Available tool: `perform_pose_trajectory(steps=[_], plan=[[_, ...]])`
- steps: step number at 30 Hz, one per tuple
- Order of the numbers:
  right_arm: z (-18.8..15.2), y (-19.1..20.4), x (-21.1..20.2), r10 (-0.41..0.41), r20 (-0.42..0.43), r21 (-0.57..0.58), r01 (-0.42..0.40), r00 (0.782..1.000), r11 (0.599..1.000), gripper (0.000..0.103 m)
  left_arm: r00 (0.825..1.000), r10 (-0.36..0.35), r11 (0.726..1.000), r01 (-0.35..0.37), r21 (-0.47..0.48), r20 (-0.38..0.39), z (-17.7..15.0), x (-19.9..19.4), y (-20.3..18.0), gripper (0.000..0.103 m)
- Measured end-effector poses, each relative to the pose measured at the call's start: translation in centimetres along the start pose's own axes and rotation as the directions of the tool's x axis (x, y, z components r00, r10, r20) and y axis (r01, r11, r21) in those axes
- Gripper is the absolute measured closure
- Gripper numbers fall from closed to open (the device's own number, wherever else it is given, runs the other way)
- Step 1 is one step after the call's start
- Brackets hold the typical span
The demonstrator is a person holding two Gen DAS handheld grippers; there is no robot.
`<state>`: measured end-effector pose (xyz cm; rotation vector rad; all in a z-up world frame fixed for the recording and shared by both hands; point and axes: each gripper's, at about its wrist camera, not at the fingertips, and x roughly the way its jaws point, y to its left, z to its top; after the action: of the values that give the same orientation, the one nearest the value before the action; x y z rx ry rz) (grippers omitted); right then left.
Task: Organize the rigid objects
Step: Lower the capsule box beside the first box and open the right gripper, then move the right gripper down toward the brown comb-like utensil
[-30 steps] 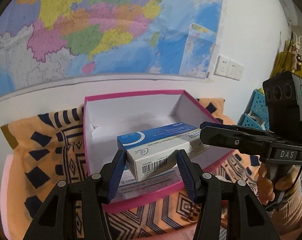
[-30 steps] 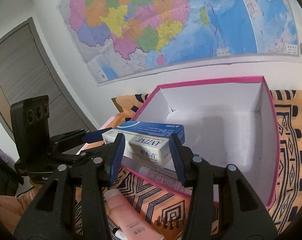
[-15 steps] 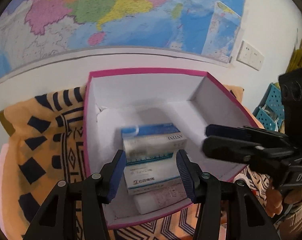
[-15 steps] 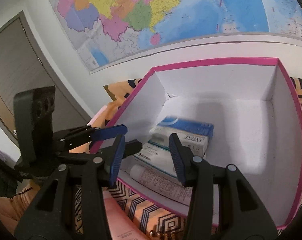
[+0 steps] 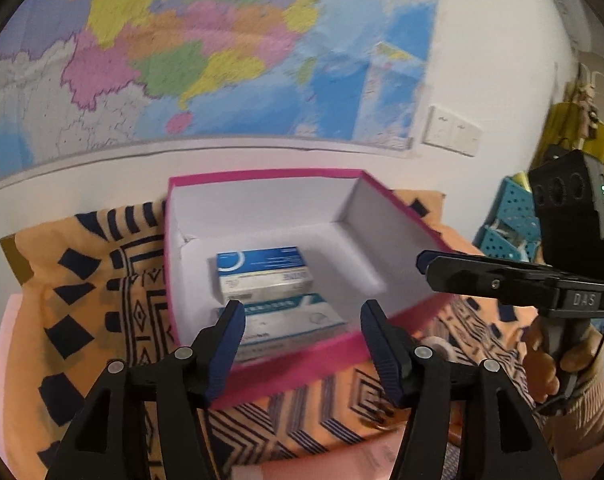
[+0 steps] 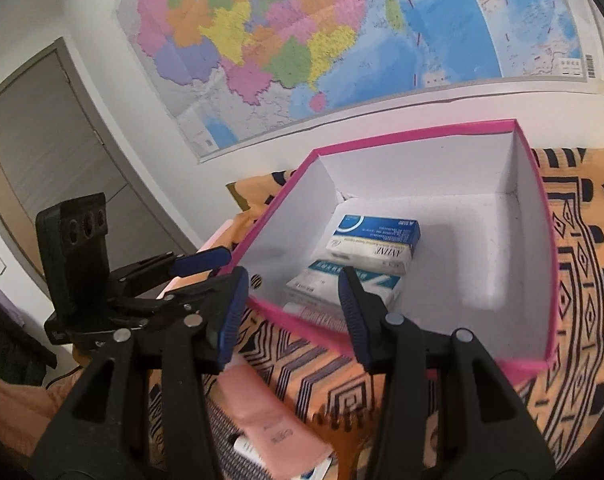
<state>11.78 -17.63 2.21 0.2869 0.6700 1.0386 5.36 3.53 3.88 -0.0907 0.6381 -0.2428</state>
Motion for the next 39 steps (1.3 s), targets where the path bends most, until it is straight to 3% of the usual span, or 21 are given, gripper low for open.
perform_pose_trajectory(steps=[7, 15, 24, 30, 32, 34, 39], plan=[[-3.4, 0.6, -2.2, -0.036, -0.036, -0.029, 0.035, 0.999, 0.999, 0.054, 0.998, -0.061, 0.998, 0.061, 0.006, -0.017, -2.6, -0.9, -2.1, 0.041], [-8.4, -0.7, -2.3, -0.088, -0.133, -0.001, 0.089, 0.987, 0.996, 0.054, 0.987, -0.122, 0.992, 0.118, -0.046, -0.107, -5.9, 0.6, -3.3, 0.041], [-12.2, -1.9, -0.6, -0.112, -0.229, 0.038, 0.124, 0.967, 0.992, 0.054, 0.984, -0.104, 0.994, 0.098, -0.046, -0.144, -8.0, 0.7, -4.4, 0.041], [-12.8, -2.3, 1.2, -0.129, -0.278, 0.019, 0.14, 0.952, 0.99, 0.054, 0.981, -0.111, 0.994, 0.105, -0.041, -0.161, -8.6, 0.6, -4.9, 0.041], [-12.8, -2.4, 1.8, -0.14, -0.288, 0.009, 0.149, 0.947, 0.989, 0.059, 0.981, -0.104, 0.994, 0.099, -0.038, -0.166, -8.8, 0.6, -4.9, 0.041], [-12.8, -2.4, 2.3, -0.151, -0.299, -0.012, 0.155, 0.942, 0.988, 0.073, 0.98, -0.102, 0.994, 0.096, -0.045, -0.168, -8.8, 0.6, -4.7, 0.041], [-12.4, -1.9, 3.4, -0.179, -0.311, -0.06, 0.169, 0.933, 0.984, 0.074, 0.98, -0.096, 0.994, 0.087, -0.06, -0.173, -9.1, 0.6, -4.3, 0.041]])
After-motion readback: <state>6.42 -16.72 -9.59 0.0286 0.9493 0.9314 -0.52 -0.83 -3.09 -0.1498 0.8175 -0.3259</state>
